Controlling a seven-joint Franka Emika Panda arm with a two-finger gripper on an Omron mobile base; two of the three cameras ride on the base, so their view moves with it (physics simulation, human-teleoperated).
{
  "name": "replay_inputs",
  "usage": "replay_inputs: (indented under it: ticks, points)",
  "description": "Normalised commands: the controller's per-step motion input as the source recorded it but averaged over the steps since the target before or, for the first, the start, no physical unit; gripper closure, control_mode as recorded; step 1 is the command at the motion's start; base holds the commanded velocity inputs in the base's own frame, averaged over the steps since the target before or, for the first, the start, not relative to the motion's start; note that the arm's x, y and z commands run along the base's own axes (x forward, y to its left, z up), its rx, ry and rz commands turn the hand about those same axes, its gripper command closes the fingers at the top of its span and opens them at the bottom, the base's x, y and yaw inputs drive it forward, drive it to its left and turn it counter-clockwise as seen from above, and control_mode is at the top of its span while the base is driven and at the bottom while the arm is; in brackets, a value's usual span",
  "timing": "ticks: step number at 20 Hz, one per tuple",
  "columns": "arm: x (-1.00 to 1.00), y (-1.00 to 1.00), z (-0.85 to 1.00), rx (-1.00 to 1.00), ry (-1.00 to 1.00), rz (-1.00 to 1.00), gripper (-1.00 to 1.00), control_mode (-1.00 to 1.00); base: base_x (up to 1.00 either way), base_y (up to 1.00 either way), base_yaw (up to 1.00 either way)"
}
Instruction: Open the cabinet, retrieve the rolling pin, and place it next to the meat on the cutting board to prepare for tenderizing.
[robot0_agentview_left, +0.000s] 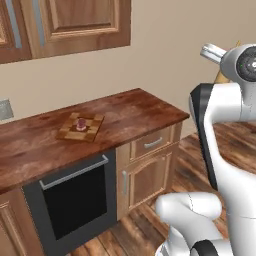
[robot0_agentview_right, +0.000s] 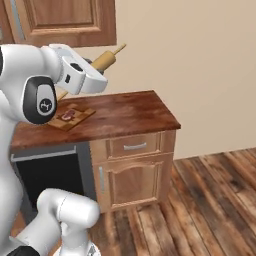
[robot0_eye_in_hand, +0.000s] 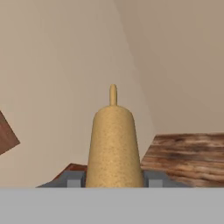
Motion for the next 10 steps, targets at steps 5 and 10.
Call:
replay_inputs:
  ticks: [5, 10]
  points:
    - [0.00, 0.00, 0.00, 0.00, 0.00, 0.00, 1.00, 1.00, -0.48, 0.05, 0.34]
    - [0.00, 0.00, 0.00, 0.00, 0.00, 0.00, 1.00, 1.00, -0.35, 0.14, 0.31]
